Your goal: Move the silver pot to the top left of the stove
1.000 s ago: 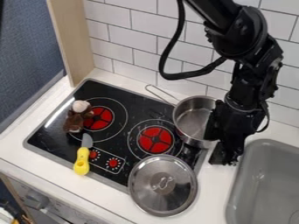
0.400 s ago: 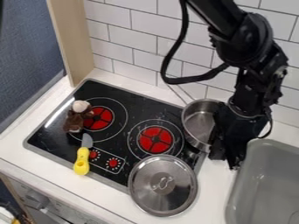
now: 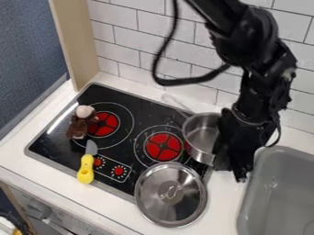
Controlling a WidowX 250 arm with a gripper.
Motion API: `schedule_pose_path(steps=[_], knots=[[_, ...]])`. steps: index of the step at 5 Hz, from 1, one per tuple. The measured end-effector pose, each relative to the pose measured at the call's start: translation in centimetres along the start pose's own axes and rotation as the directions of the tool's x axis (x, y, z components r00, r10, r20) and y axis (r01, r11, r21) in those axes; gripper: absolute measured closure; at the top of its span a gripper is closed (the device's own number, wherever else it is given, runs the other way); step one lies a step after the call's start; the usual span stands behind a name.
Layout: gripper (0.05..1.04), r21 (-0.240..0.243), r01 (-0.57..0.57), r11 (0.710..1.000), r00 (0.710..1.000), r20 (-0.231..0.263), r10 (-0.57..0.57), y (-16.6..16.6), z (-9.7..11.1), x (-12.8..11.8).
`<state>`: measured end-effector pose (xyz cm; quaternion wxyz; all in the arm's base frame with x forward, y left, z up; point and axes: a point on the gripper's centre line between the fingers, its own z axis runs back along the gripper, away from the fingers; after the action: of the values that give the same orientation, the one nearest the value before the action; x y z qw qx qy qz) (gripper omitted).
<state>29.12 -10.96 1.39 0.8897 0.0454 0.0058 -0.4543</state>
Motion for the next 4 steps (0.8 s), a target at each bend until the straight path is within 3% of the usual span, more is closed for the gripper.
schedule_pose_path(steps=[1, 2, 3, 4], knots=[[1.004, -0.027, -0.089, 0.996, 0.995, 0.038, 0.090, 0.4, 1.2, -1.4], [1.004, -0.049, -0.251, 0.967, 0.965, 0.066, 0.254, 1.1, 2.9, -2.5], [1.004, -0.049, -0.423, 0.905, 0.904, 0.043, 0.425, 2.2, 3.2, -3.4], [1.004, -0.091, -0.596, 0.798, 0.794, 0.086, 0.602, 4.5, 3.5, -4.6]])
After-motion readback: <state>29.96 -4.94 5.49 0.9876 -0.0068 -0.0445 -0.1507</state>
